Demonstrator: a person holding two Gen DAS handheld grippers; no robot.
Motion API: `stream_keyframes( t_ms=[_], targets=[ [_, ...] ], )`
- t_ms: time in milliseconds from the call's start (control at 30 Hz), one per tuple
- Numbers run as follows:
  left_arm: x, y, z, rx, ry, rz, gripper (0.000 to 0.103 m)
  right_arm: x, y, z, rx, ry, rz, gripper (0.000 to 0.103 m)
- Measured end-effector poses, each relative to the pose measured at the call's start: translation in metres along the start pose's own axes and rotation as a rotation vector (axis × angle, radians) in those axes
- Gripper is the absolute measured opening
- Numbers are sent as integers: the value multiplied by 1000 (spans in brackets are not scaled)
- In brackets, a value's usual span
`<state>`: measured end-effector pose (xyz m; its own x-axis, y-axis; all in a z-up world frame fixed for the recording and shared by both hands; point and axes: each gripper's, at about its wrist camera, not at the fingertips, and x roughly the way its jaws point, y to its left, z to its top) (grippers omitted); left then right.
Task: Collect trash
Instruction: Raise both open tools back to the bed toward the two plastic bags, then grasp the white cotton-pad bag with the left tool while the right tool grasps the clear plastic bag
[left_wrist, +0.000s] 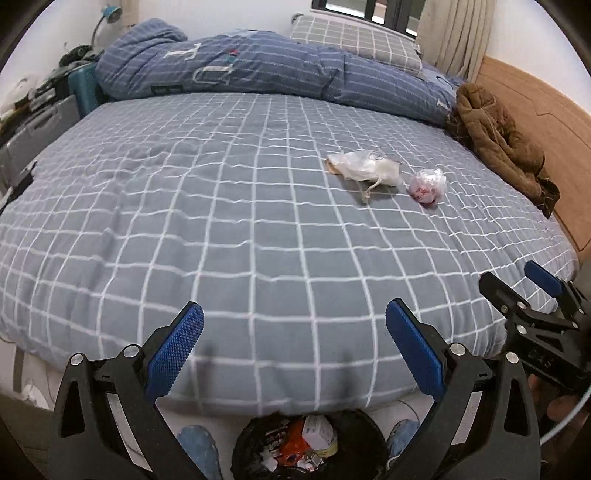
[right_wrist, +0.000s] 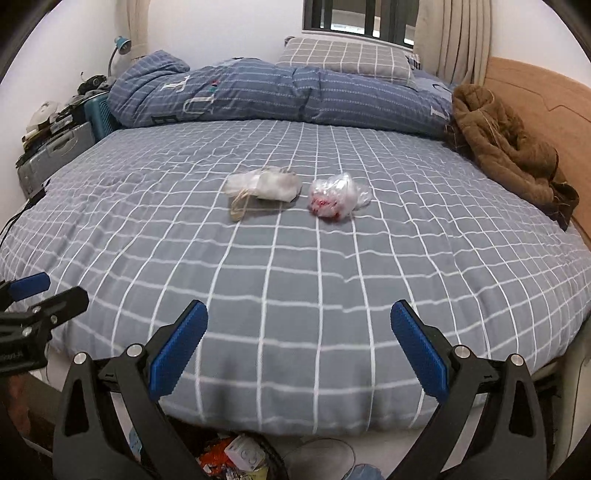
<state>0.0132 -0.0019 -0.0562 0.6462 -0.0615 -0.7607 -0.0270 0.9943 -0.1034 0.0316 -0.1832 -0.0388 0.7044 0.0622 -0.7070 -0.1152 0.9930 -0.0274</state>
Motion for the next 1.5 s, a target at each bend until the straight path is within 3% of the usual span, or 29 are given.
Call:
stream_keyframes(
  t_ms=[300,567,1000,1100,1167,1200,1333,1500],
  targets=[
    [41,-22,32,45,15,-20,97,38,-22,27,36,23,3,95],
    [79,-23,75,20,2,-18,97,76,-40,62,57,16,-11,95],
    [133,-36,133,20,-2,-40,97,148,-56,101,132,44,39,95],
    [144,-38,142,26,1,-35,97,161,-56,103,136,57,52,84],
    [151,-40,146,29,3,-35,97,170,-58,102,136,80,71,66],
    [153,-40,148,31,5,-35,97,174,-59,102,145,88,89,63],
    [162,-47,153,40,8,-41,97,172,-63,103,154,76,99,57],
    [170,-68,158,72,13,-85,97,153,-83,111,166,22,63,56]
  ],
)
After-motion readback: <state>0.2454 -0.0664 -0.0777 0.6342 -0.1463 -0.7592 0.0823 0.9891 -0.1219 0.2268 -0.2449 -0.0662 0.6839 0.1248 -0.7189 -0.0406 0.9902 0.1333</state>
